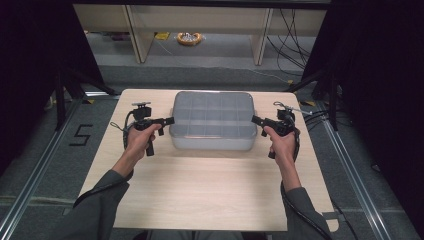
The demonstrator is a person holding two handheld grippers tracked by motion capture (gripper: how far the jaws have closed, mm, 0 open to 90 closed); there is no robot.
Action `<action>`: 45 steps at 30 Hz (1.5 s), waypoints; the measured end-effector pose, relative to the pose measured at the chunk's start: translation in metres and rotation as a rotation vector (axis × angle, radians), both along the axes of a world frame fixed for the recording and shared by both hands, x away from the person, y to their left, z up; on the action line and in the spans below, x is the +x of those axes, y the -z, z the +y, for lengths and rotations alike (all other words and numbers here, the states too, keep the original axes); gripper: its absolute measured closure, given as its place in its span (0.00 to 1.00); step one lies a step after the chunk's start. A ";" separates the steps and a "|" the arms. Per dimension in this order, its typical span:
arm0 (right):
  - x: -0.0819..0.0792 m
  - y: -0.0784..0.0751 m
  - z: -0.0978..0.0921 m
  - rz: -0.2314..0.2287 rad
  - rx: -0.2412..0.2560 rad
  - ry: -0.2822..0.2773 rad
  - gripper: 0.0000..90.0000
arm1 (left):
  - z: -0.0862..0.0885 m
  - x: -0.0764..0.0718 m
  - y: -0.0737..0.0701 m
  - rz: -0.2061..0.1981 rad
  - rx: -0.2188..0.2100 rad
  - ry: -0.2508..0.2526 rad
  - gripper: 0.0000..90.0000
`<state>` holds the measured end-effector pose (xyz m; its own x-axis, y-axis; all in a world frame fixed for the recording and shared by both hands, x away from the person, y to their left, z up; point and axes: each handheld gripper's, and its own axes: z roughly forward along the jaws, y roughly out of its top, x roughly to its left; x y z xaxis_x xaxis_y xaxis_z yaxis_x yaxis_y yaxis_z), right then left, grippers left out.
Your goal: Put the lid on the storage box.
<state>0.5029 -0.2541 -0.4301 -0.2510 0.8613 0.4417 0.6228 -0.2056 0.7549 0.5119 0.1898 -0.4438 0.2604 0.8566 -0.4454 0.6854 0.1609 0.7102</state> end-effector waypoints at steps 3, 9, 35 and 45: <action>-0.008 -0.001 0.000 -0.005 -0.007 -0.020 0.37 | 0.004 -0.008 0.002 -0.006 0.012 0.011 0.47; -0.026 -0.002 0.002 0.064 0.061 -0.006 0.36 | 0.008 -0.020 0.008 -0.009 -0.010 0.013 0.47; -0.075 0.010 0.001 0.026 -0.042 -0.092 0.31 | 0.008 -0.085 0.023 -0.056 0.015 0.100 0.42; -0.089 0.020 0.005 0.010 -0.087 -0.141 0.30 | 0.001 -0.105 0.033 -0.056 0.043 0.142 0.41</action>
<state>0.4142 -0.2494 -0.4505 -0.3681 0.8528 0.3704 0.6486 -0.0499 0.7595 0.4068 0.1905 -0.4771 0.4040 0.8272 -0.3907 0.6582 0.0338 0.7521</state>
